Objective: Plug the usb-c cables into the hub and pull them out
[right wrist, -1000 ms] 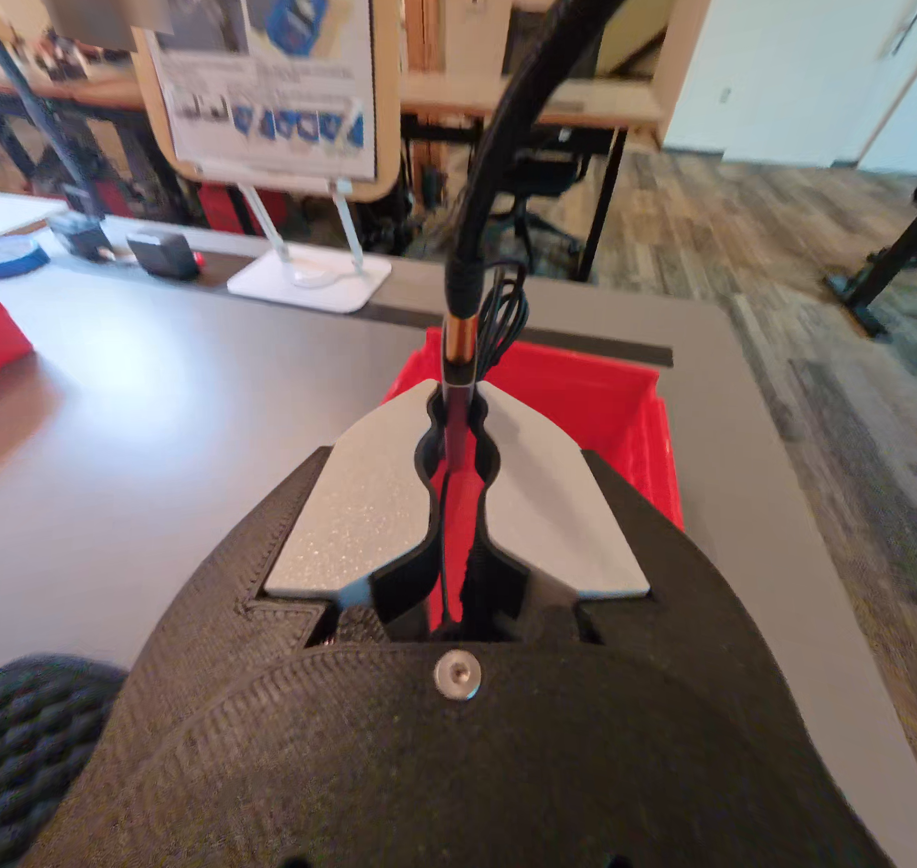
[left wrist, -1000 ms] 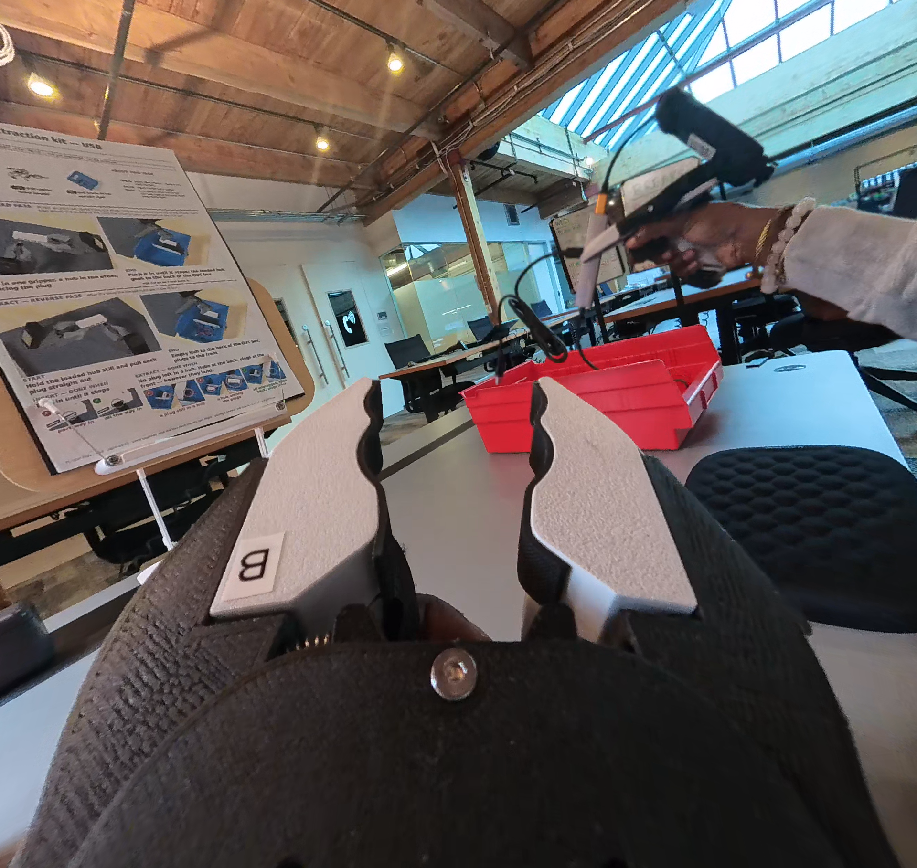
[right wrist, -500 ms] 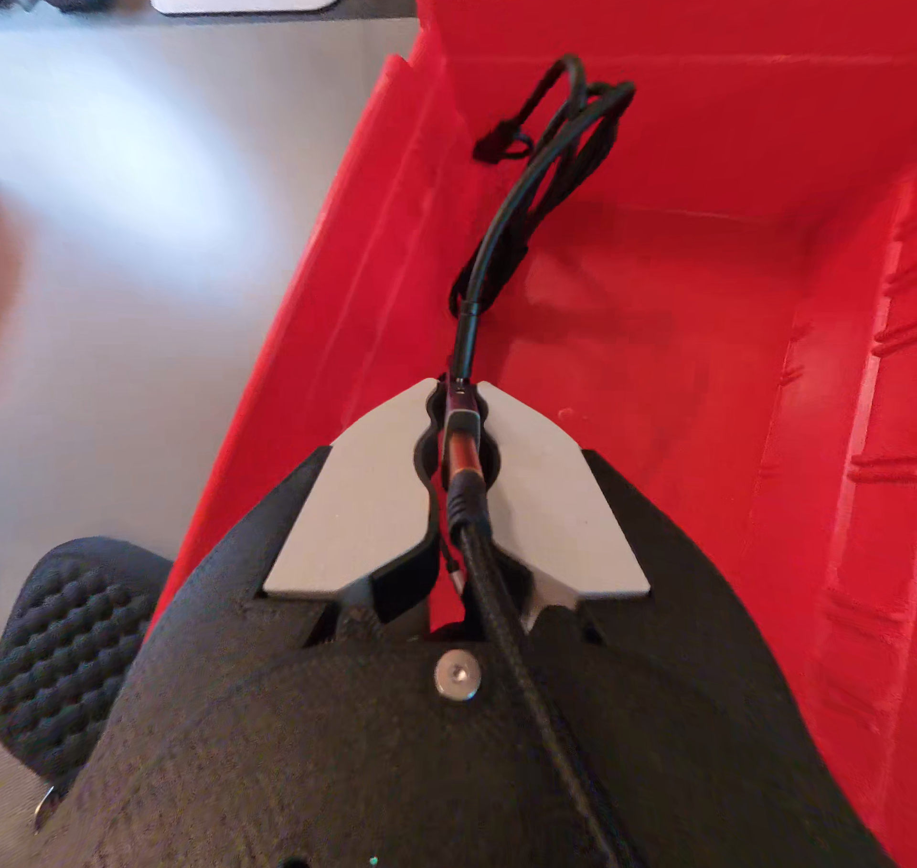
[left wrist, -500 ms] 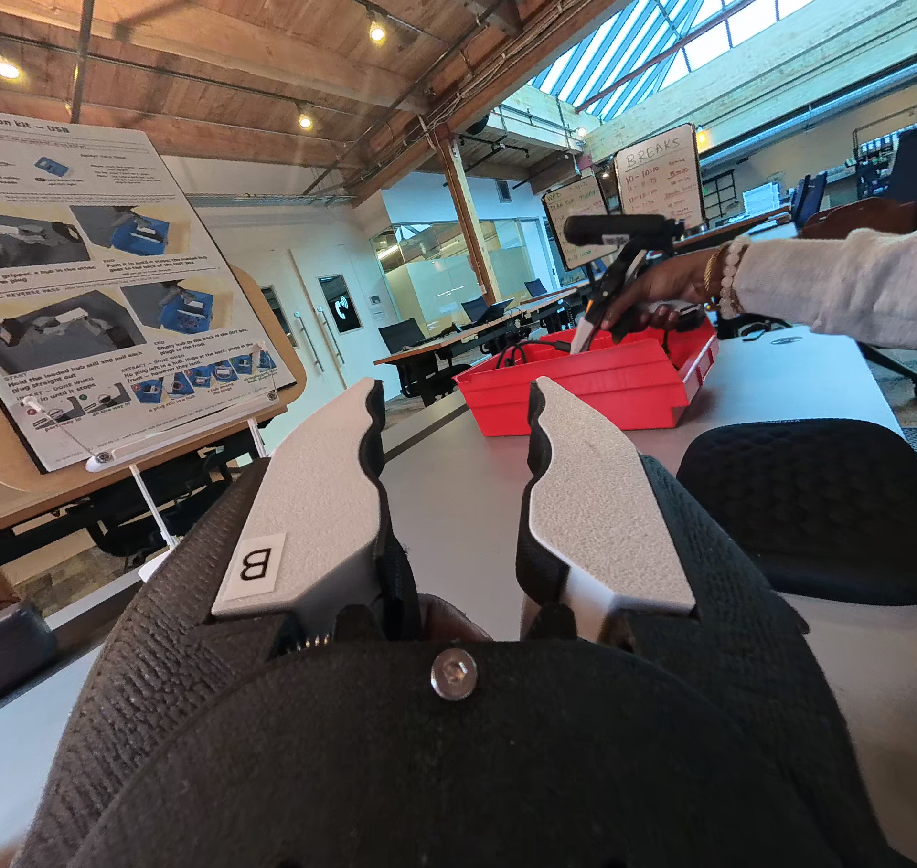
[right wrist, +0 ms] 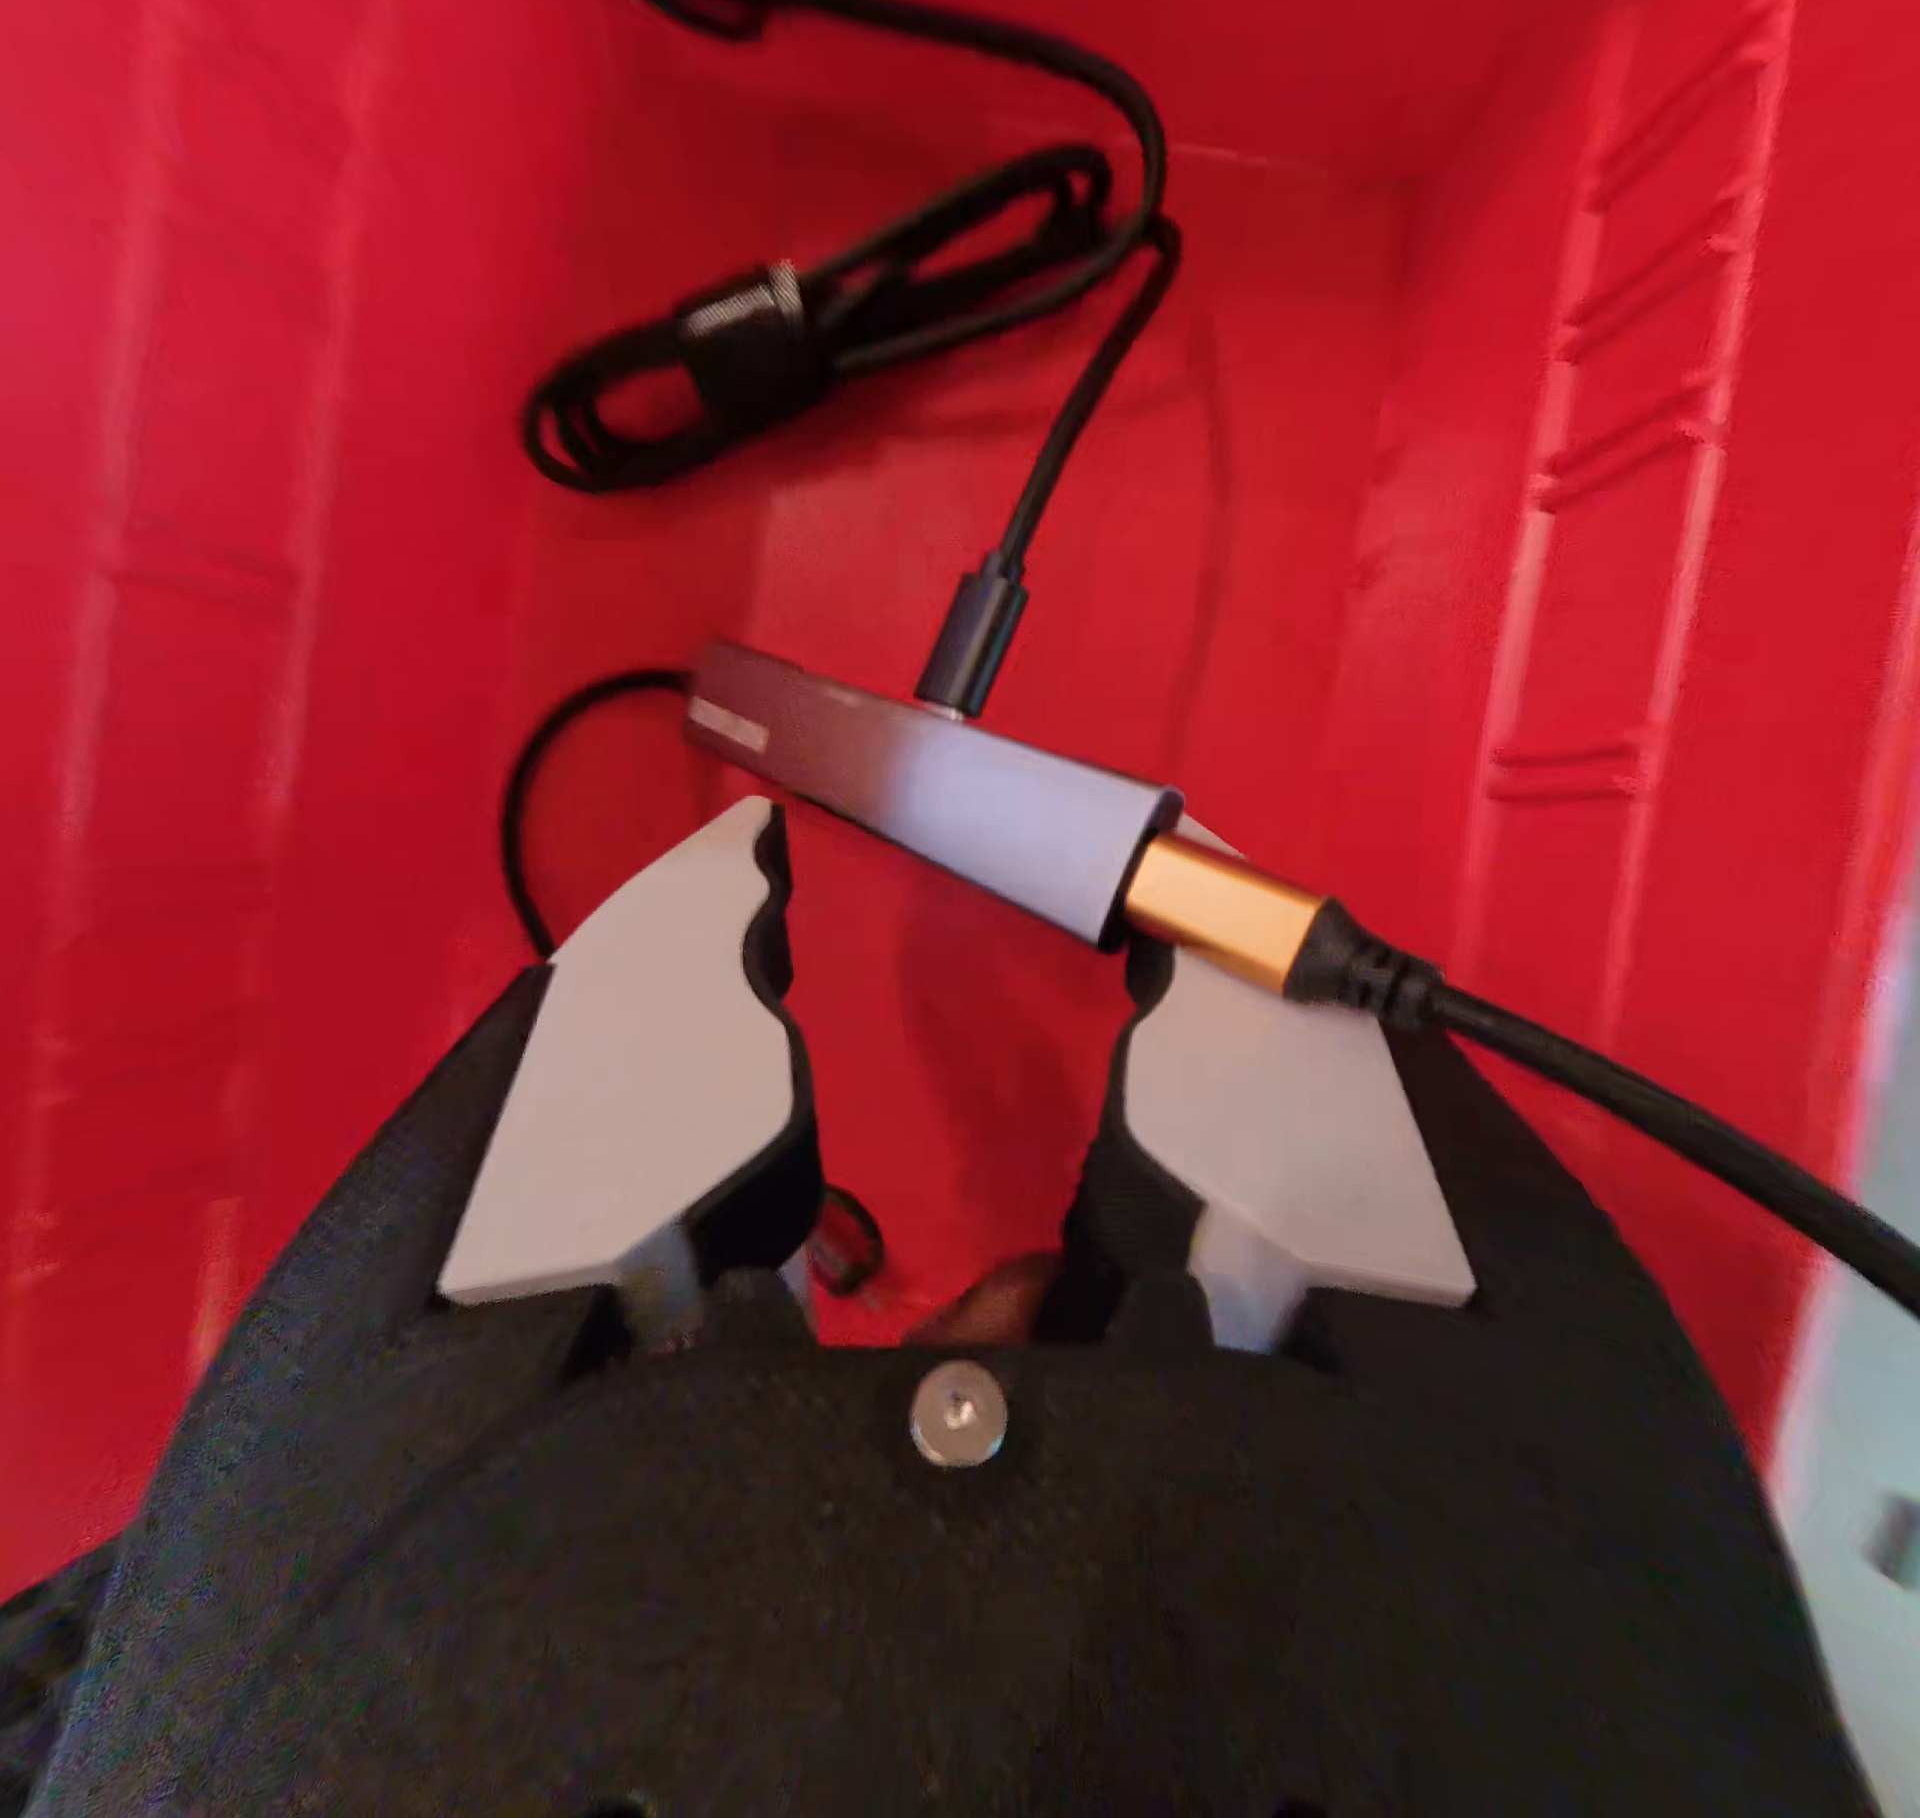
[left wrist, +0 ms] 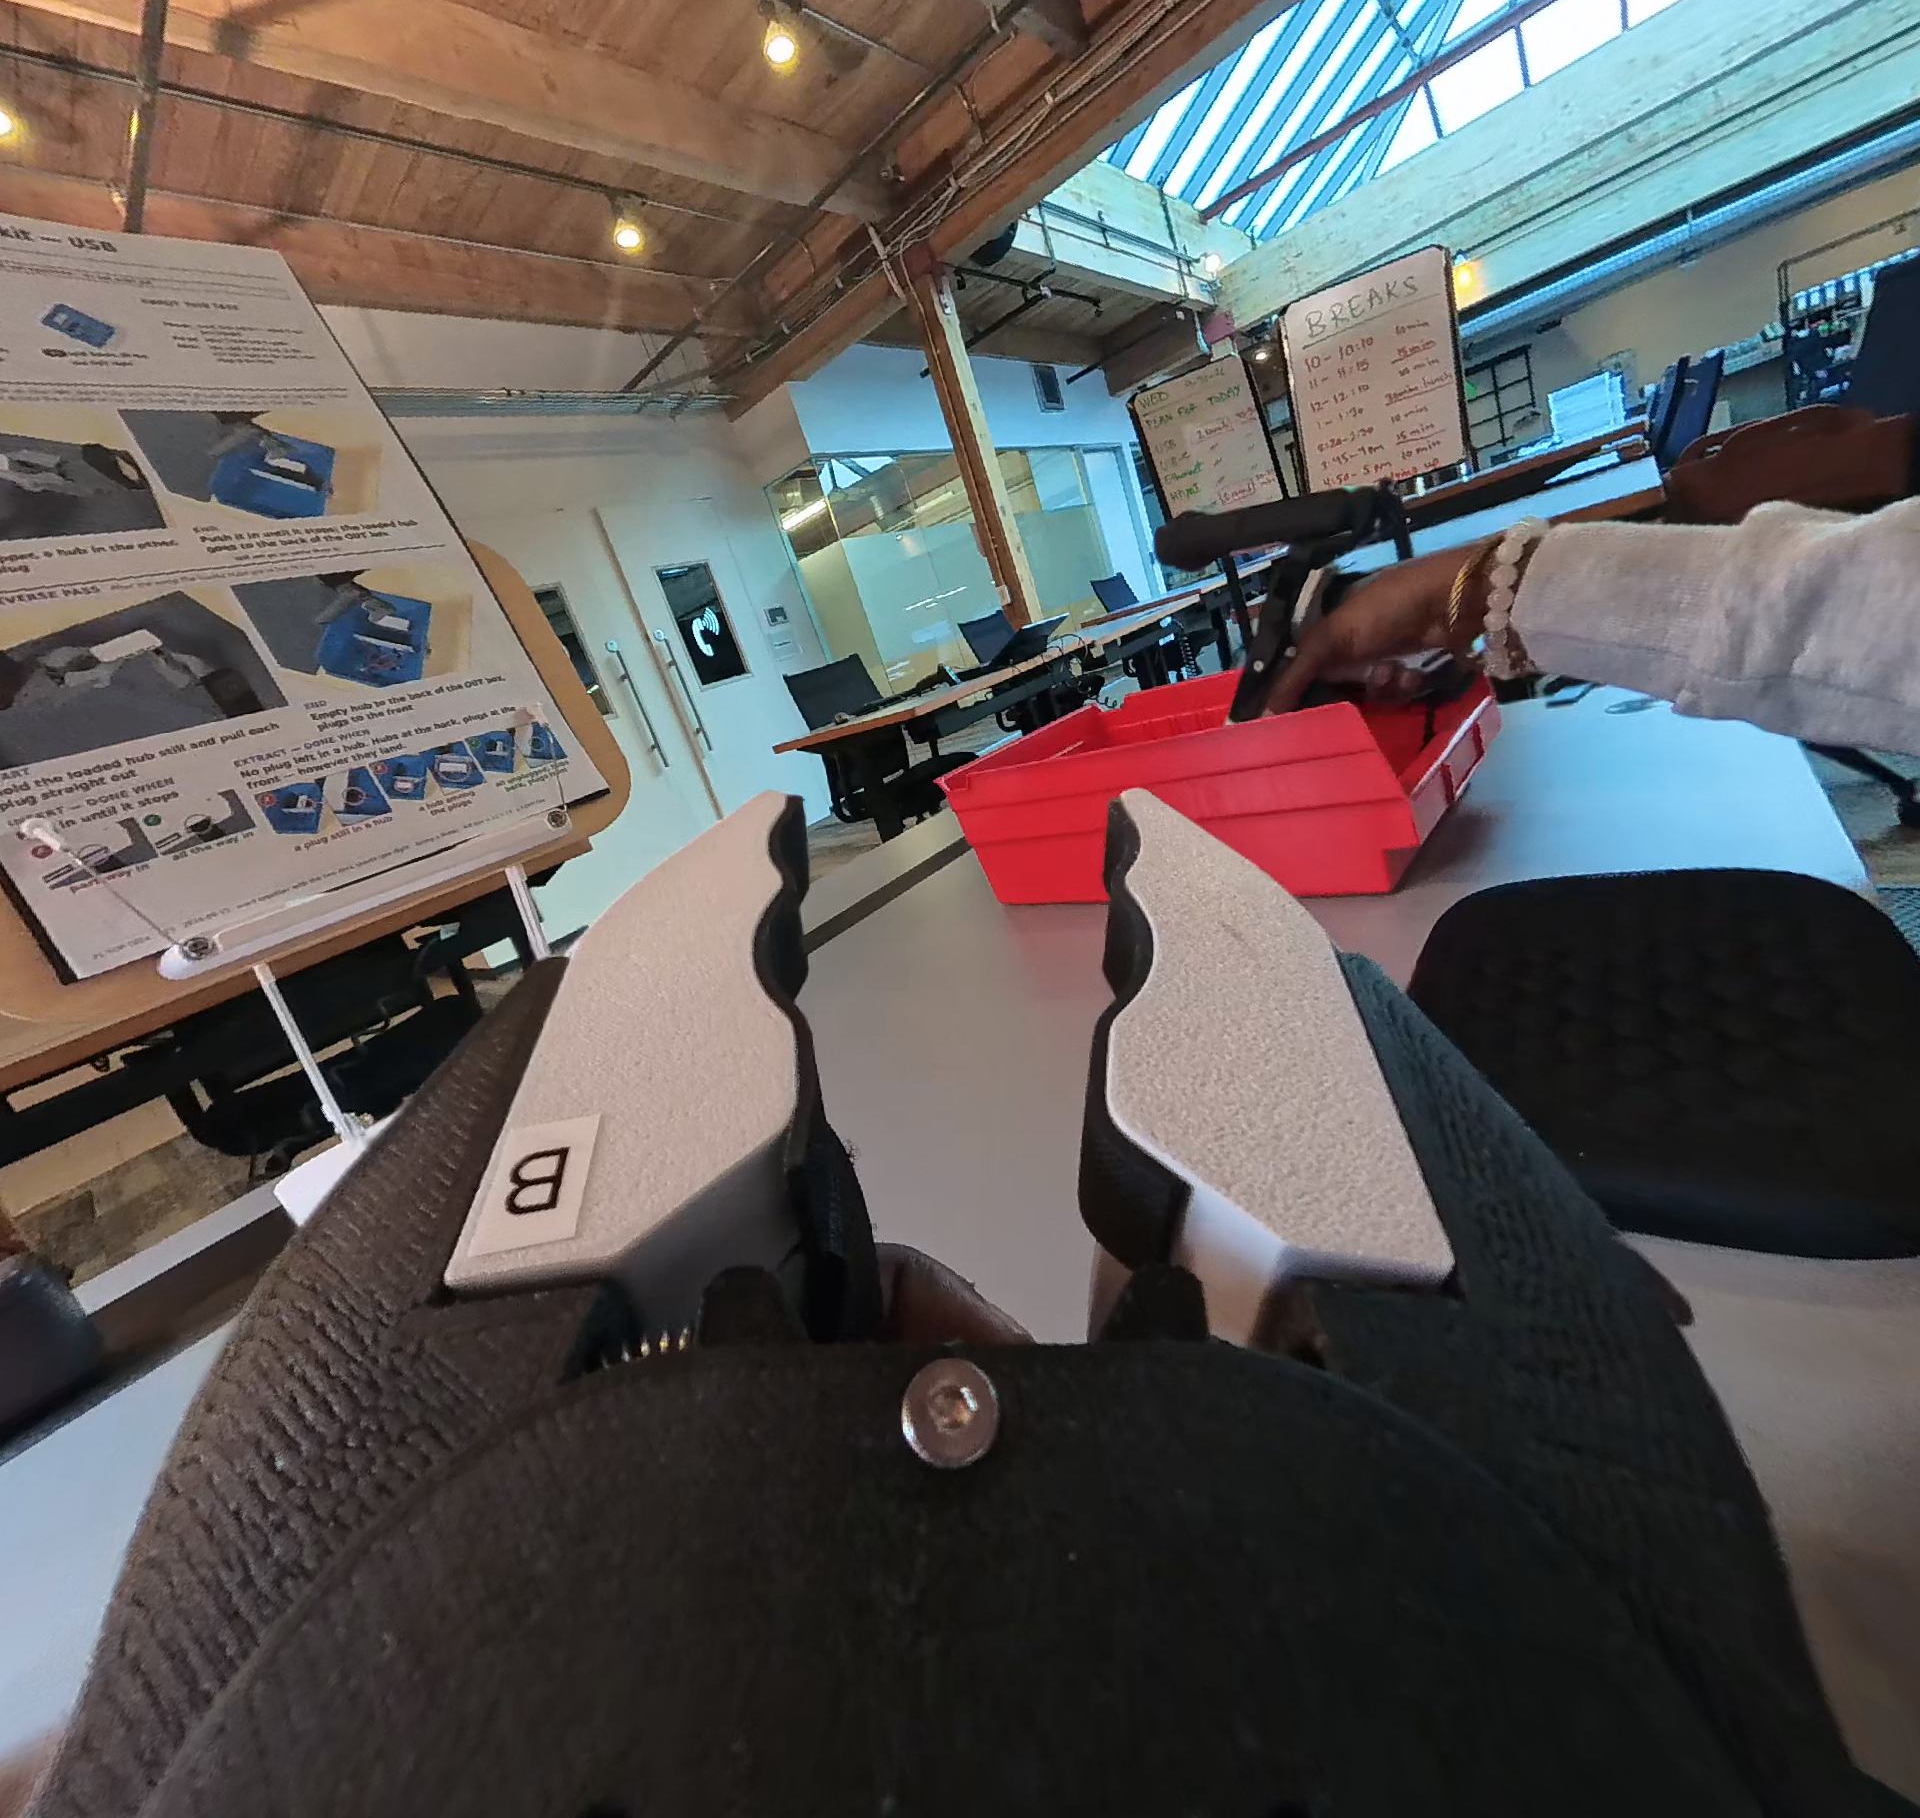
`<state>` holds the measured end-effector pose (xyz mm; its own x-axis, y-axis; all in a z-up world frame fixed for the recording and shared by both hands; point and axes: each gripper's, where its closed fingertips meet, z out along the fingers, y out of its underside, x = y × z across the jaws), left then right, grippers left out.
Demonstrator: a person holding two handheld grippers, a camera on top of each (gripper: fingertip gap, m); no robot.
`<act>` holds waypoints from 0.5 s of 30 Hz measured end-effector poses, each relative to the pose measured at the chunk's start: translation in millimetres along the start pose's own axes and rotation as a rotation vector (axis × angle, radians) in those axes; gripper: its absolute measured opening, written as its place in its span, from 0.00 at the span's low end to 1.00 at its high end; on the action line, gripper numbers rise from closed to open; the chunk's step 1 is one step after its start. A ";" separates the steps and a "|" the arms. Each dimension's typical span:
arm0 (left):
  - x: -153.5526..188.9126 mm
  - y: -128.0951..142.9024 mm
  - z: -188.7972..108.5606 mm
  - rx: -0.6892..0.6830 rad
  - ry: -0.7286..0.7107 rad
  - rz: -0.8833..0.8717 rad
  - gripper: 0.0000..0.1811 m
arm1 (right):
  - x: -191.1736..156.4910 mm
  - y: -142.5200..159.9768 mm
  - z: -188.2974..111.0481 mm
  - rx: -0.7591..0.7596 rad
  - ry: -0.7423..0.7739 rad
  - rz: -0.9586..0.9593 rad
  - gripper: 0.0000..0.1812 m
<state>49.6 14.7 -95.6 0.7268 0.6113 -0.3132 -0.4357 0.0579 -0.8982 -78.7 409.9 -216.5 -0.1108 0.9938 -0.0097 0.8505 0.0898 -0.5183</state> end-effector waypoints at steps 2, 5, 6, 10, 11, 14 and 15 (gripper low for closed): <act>-0.1 -0.5 -0.1 0.007 0.003 -0.015 0.30 | 5.7 3.1 -9.6 -0.028 0.121 -0.071 0.37; 0.1 -2.4 -0.5 0.020 0.007 -0.028 0.32 | 0.5 1.0 -31.8 -0.033 0.213 -0.149 0.43; 0.1 -3.5 -0.7 0.025 0.007 -0.030 0.33 | -0.9 -1.5 -40.7 -0.023 0.244 -0.169 0.45; -2.1 -6.4 -1.9 0.044 -0.003 -0.049 0.35 | -14.7 -20.2 -80.1 0.089 0.307 -0.226 0.49; -3.1 -6.9 -2.2 0.047 -0.007 -0.053 0.36 | -18.9 -26.8 -91.1 0.135 0.324 -0.236 0.50; -6.0 -9.2 -3.2 0.061 -0.022 -0.064 0.38 | -49.2 -56.5 -129.3 0.395 0.305 -0.260 0.57; -7.1 -9.9 -3.5 0.066 -0.027 -0.068 0.40 | -65.1 -65.7 -142.4 0.497 0.266 -0.261 0.59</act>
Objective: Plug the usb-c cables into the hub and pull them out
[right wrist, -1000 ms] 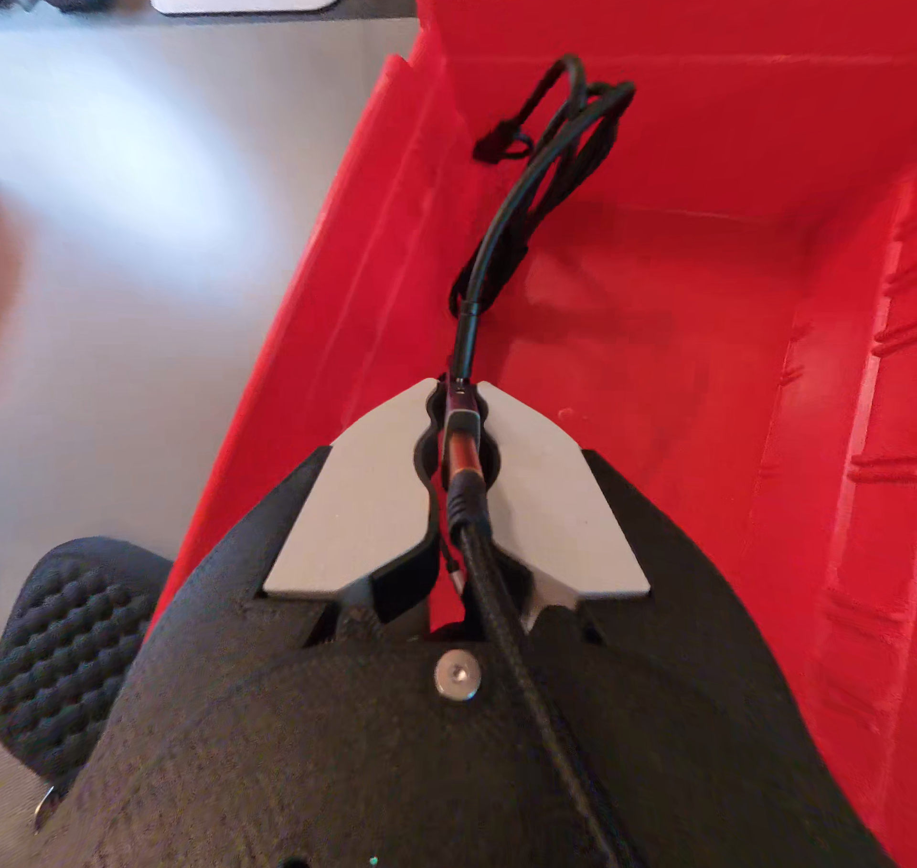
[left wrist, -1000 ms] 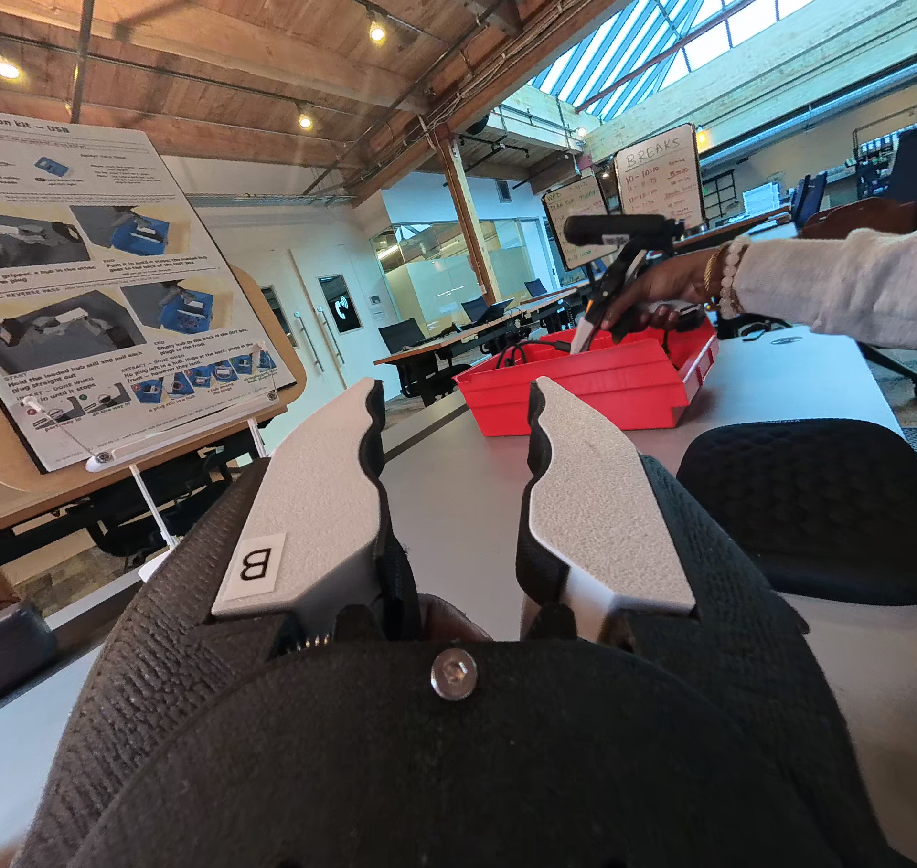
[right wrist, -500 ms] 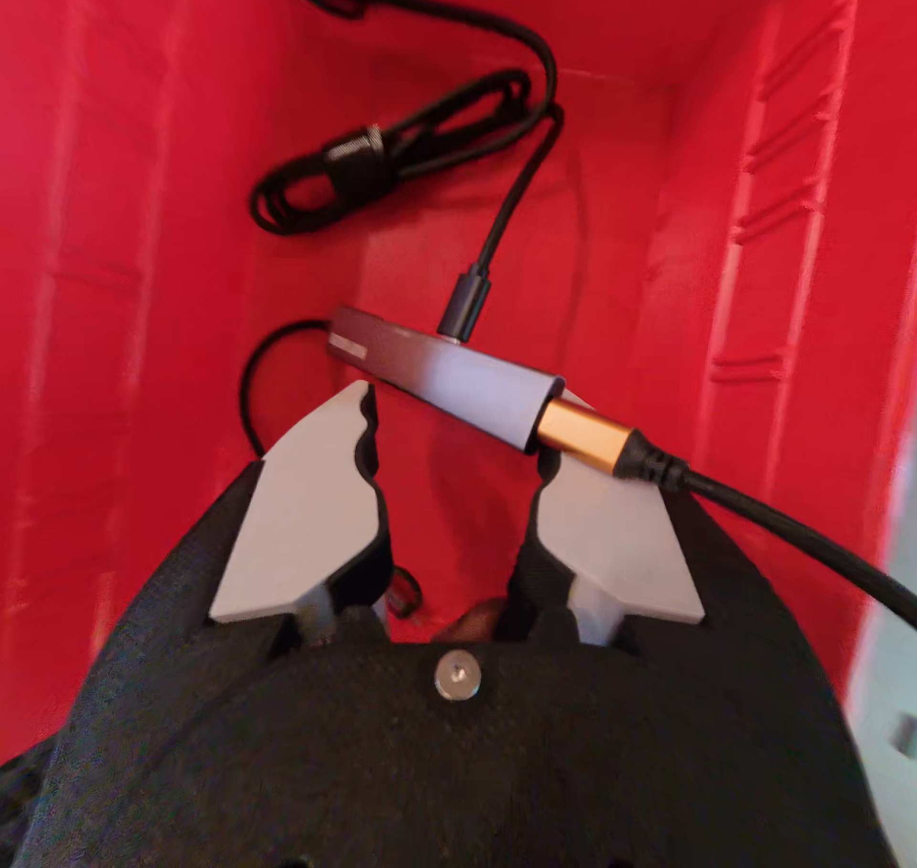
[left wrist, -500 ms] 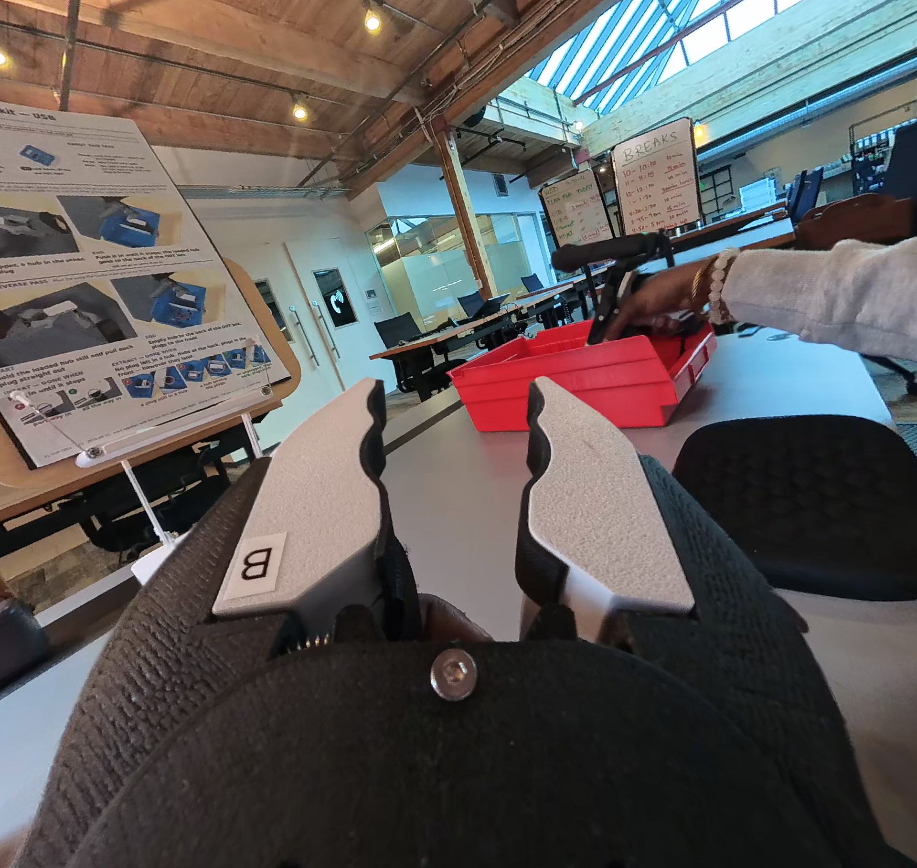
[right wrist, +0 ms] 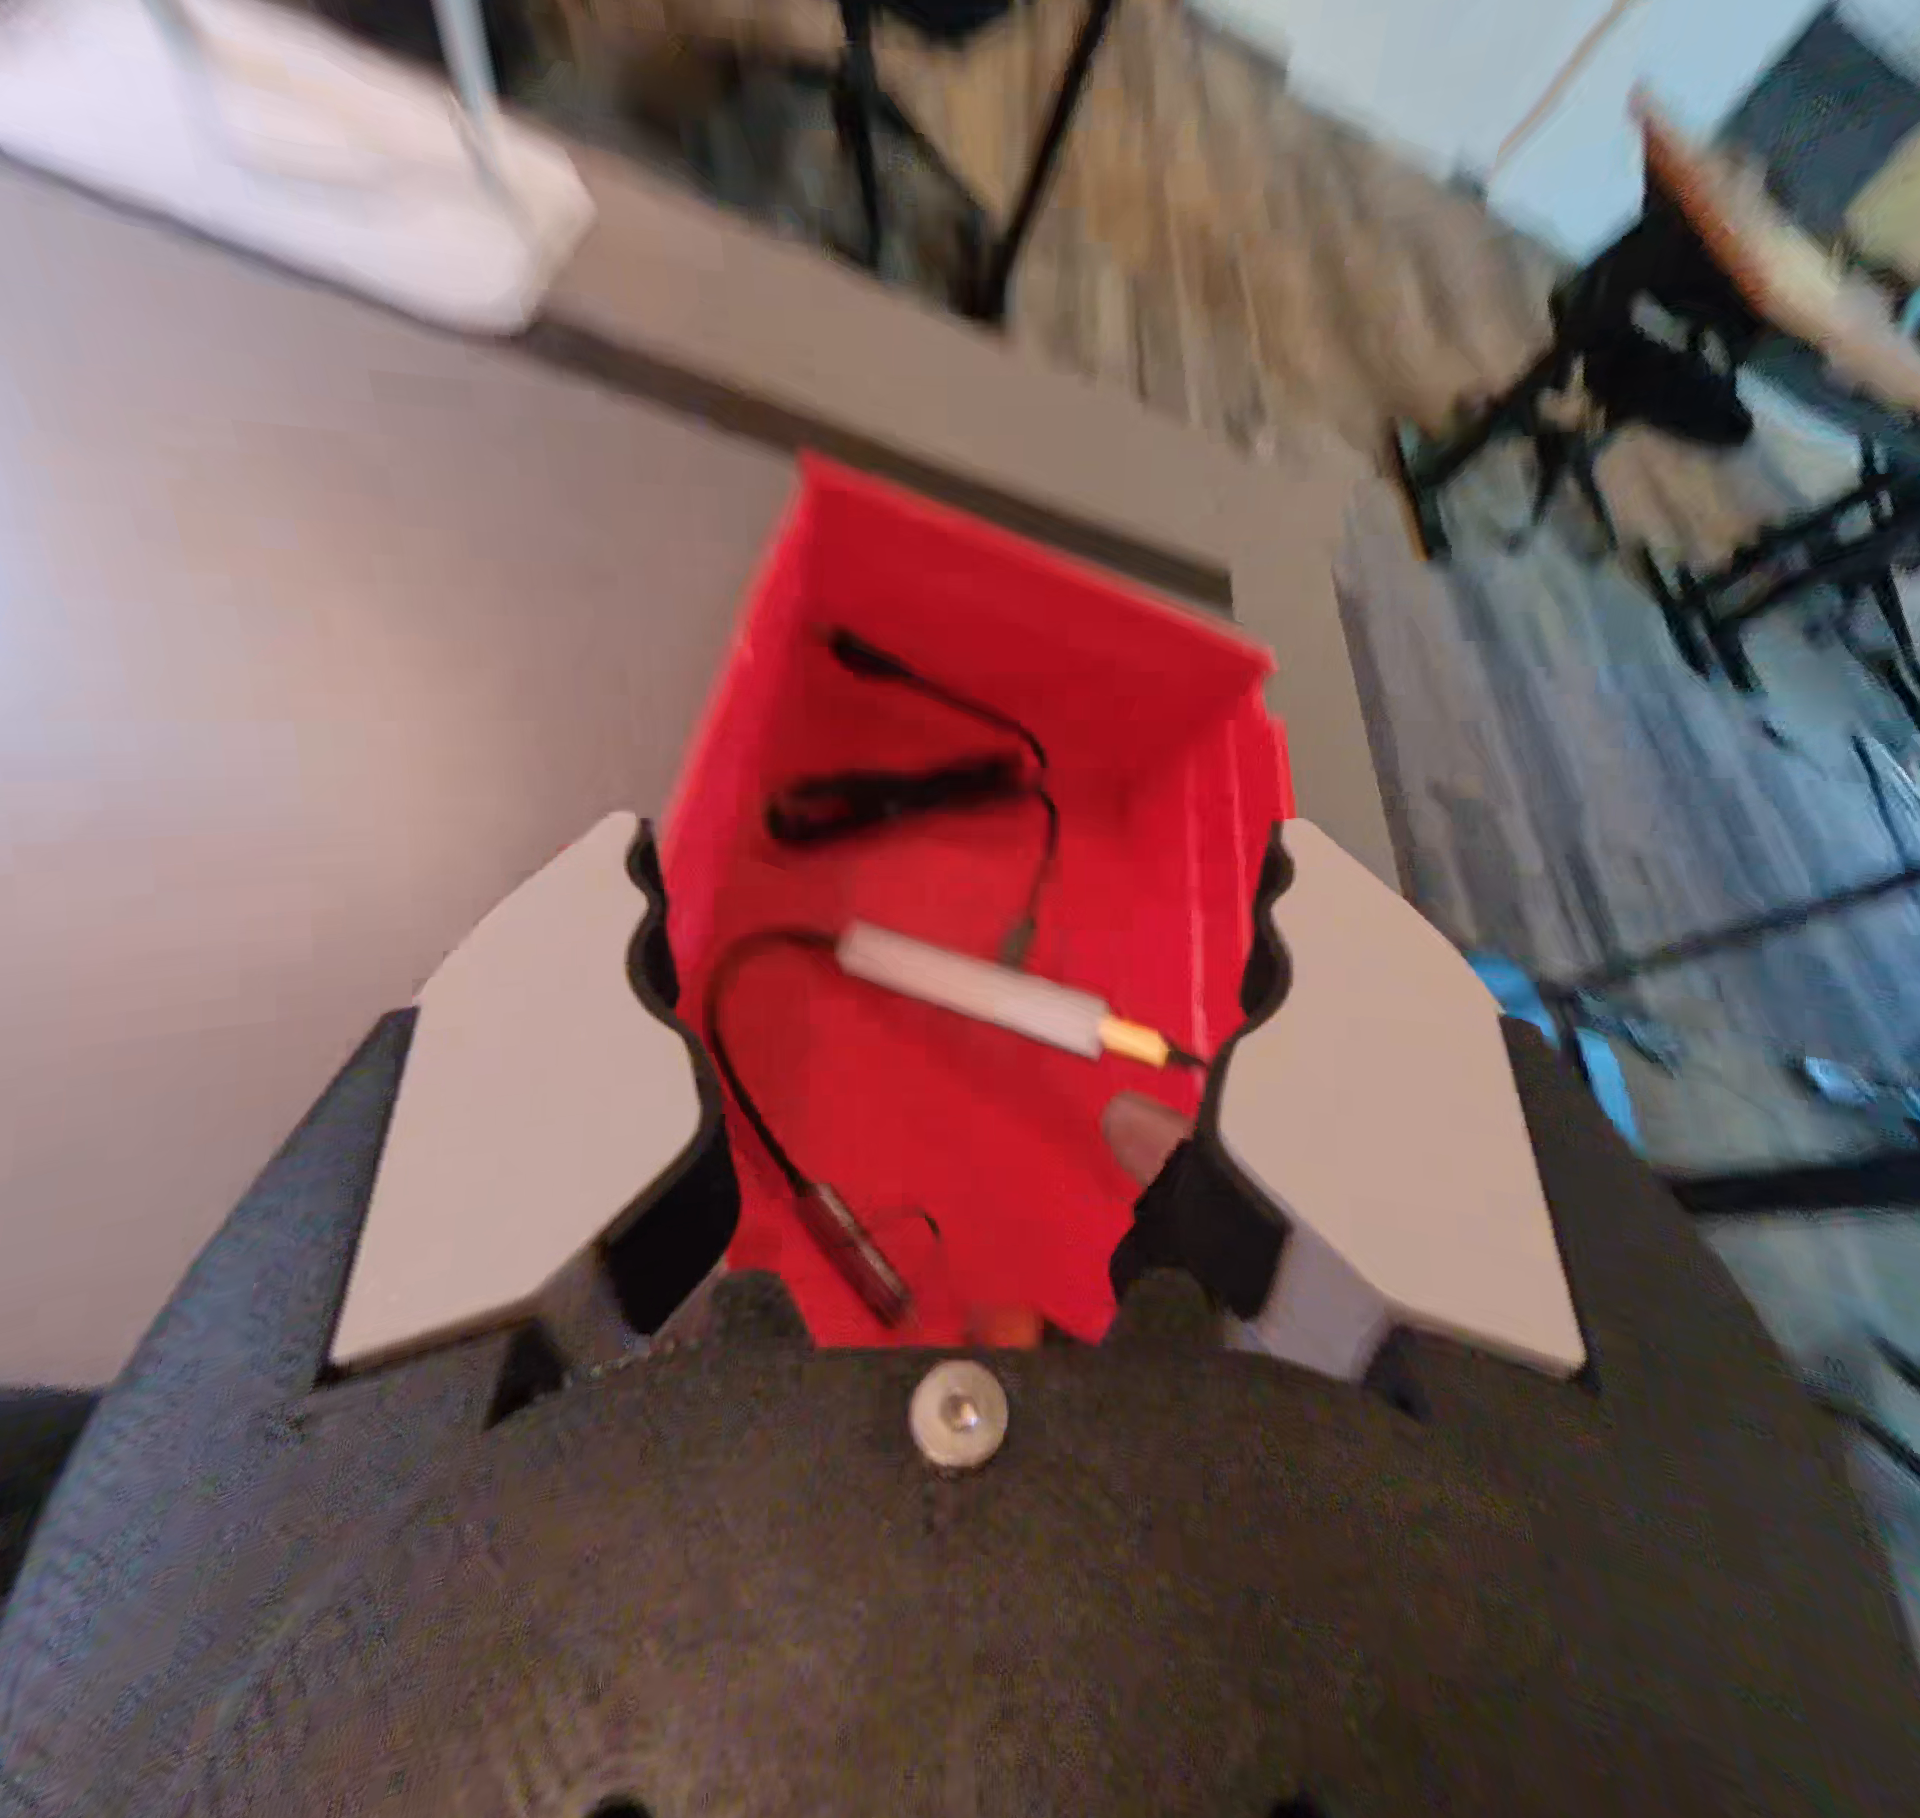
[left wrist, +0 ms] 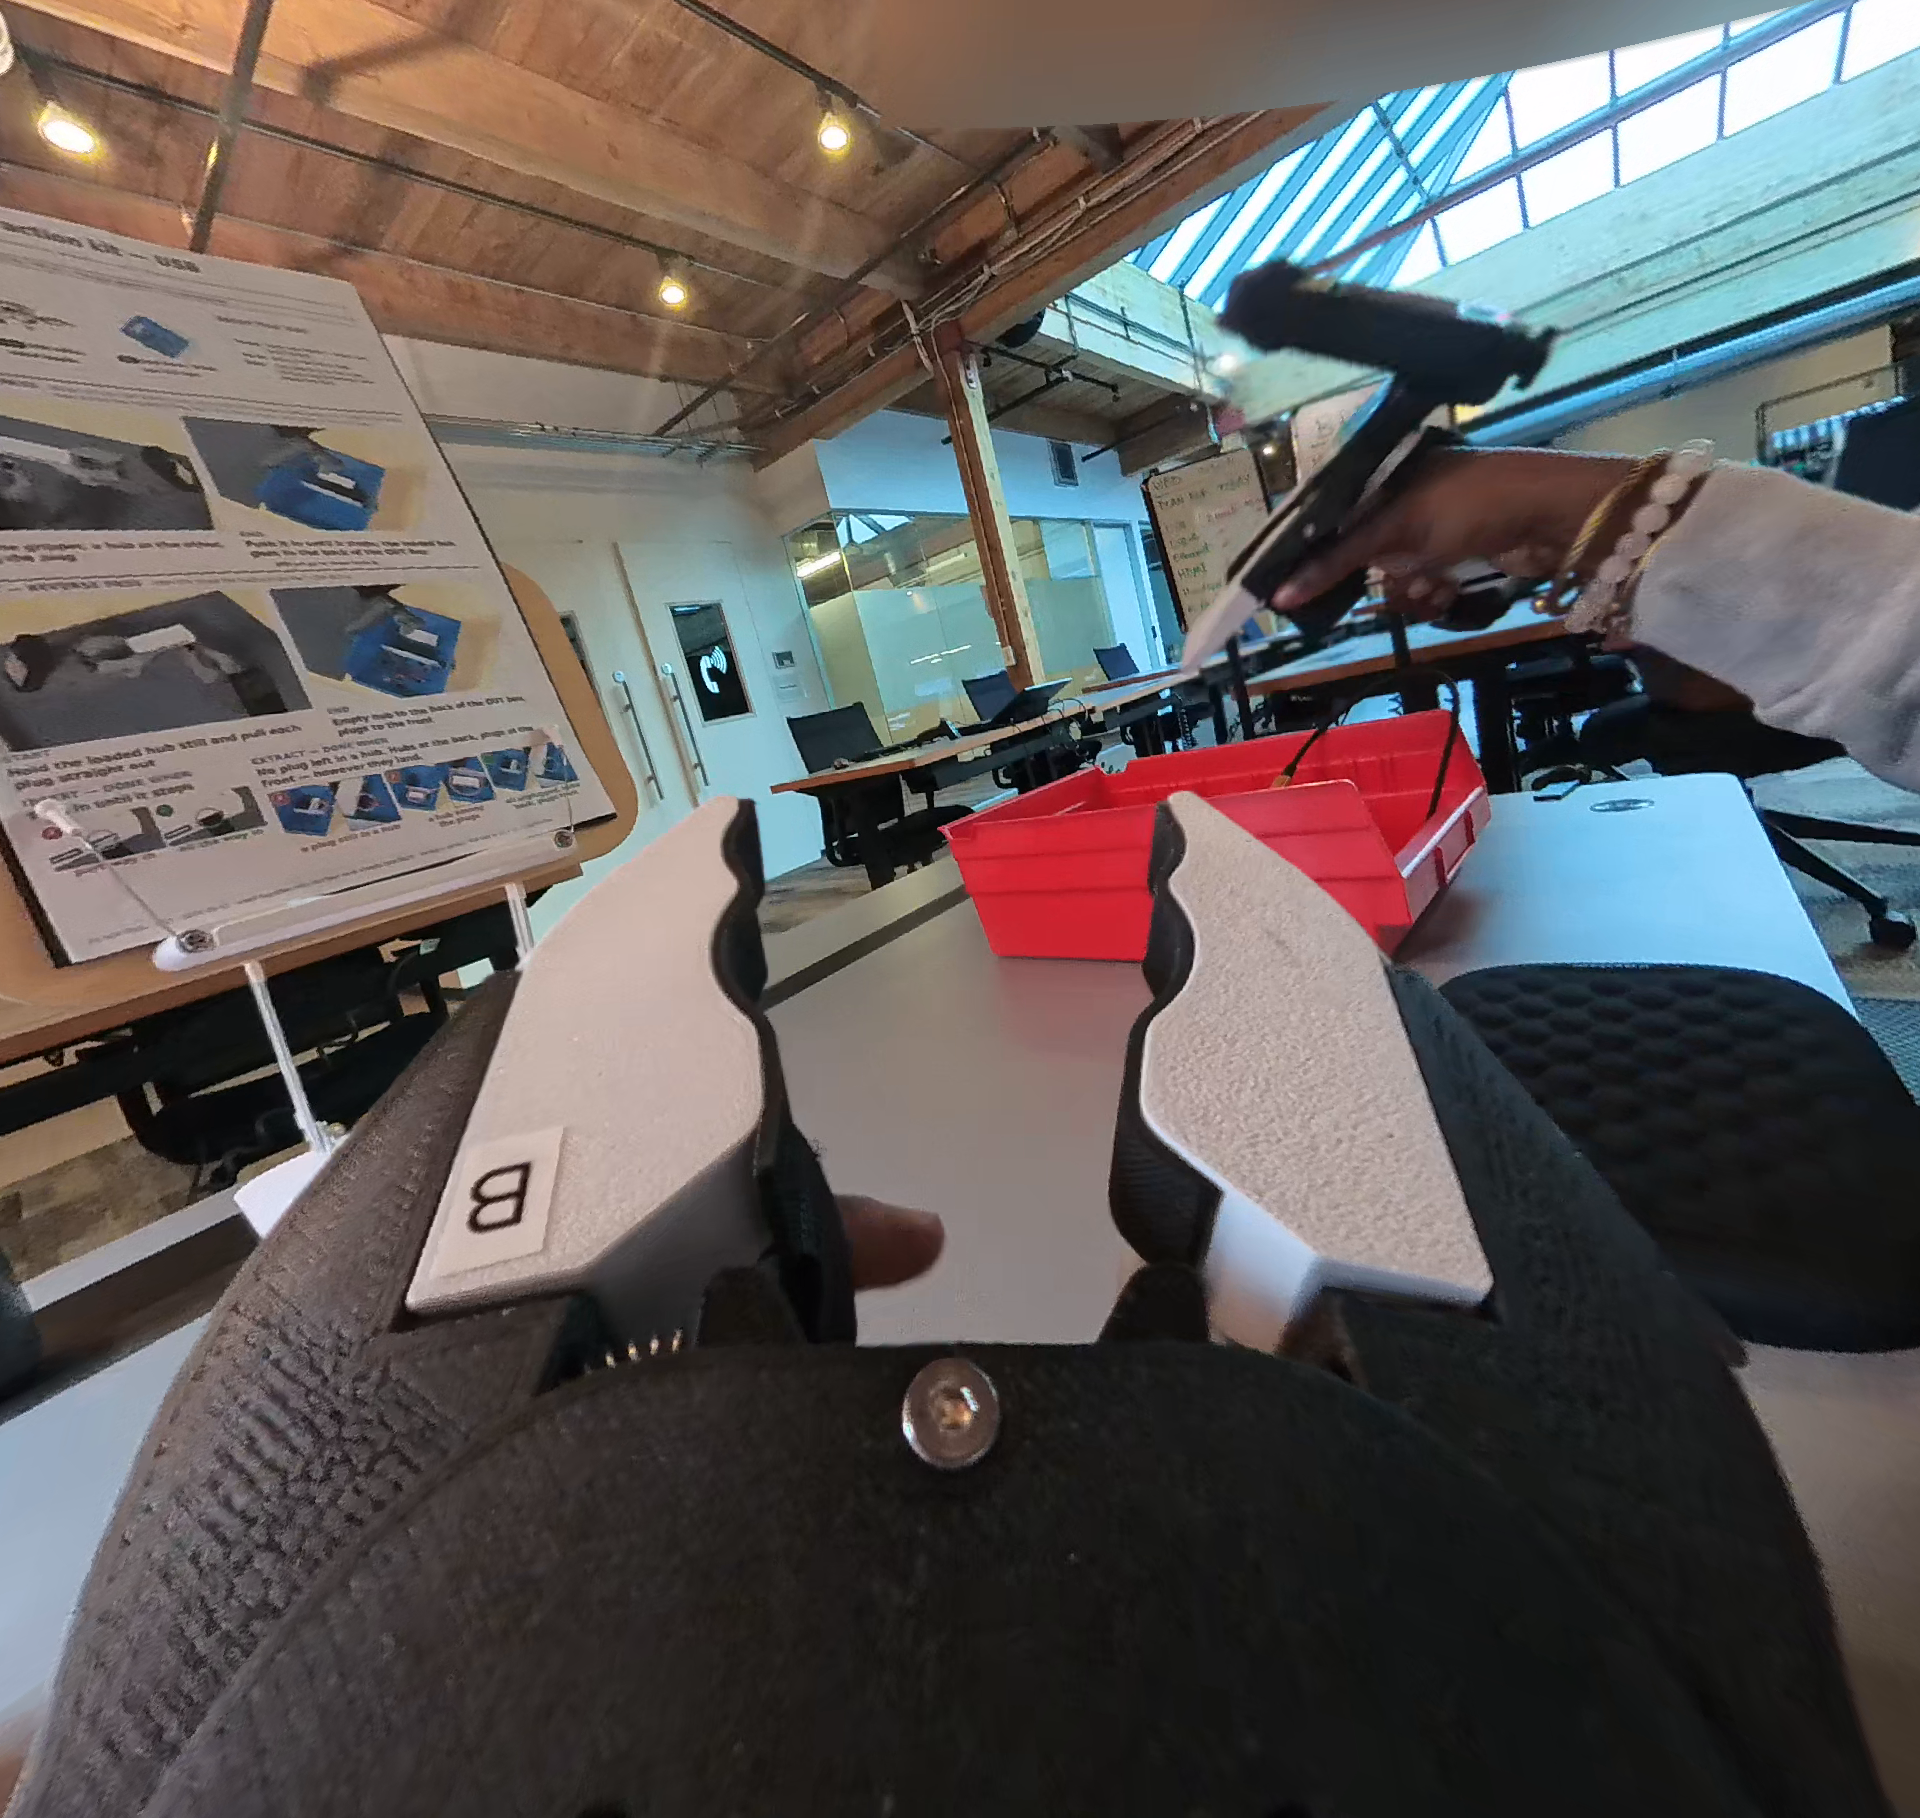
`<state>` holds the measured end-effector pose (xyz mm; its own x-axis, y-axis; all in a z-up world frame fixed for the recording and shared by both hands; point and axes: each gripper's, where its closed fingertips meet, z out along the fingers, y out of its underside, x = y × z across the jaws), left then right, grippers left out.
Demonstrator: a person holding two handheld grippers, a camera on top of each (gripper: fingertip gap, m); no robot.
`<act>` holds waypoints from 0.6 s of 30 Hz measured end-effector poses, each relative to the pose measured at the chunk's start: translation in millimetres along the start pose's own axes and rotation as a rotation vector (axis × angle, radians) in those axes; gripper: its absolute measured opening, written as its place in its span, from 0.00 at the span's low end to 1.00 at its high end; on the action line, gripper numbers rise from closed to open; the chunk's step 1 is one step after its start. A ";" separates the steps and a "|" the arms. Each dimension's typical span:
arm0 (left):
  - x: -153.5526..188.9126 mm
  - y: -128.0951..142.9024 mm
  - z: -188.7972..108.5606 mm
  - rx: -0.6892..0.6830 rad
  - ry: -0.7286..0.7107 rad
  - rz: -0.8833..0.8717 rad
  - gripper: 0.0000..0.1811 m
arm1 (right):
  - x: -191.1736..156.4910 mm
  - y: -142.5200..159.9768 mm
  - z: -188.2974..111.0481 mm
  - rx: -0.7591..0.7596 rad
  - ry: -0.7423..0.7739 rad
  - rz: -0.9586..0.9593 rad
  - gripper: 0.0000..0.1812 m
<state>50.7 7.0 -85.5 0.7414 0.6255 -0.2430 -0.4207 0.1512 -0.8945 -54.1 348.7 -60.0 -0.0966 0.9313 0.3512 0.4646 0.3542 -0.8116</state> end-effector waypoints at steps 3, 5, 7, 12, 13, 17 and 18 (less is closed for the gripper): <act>-3.0 -2.4 -0.6 0.013 -0.016 -0.011 0.44 | -30.1 -45.9 -30.6 0.304 -0.068 0.084 0.69; -3.5 -4.8 -0.8 0.026 -0.019 -0.016 0.47 | -50.5 -63.4 -48.8 0.462 -0.109 0.149 0.74; -4.1 -6.8 -1.0 0.037 -0.023 -0.022 0.51 | -74.7 -74.1 -64.2 0.590 -0.179 0.224 0.80; -10.2 -15.8 -2.5 0.083 -0.036 -0.100 0.63 | -112.0 -83.8 -80.4 0.857 -0.170 0.314 0.80; -11.5 -16.6 -2.8 0.085 -0.040 -0.105 0.63 | -117.9 -81.2 -78.0 0.877 -0.147 0.302 0.80; -7.6 -23.7 -1.0 0.086 -0.026 -0.105 0.64 | -152.2 -65.9 -58.0 0.900 -0.188 0.352 0.80; -3.8 -28.4 -0.4 0.087 -0.015 -0.105 0.64 | -160.7 -61.4 -51.4 0.905 -0.199 0.361 0.80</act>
<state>60.0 0.1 -59.4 0.7759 0.6144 -0.1435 -0.3858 0.2820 -0.8784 -21.9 172.9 -42.7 -0.2661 0.9639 -0.0041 -0.3436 -0.0988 -0.9339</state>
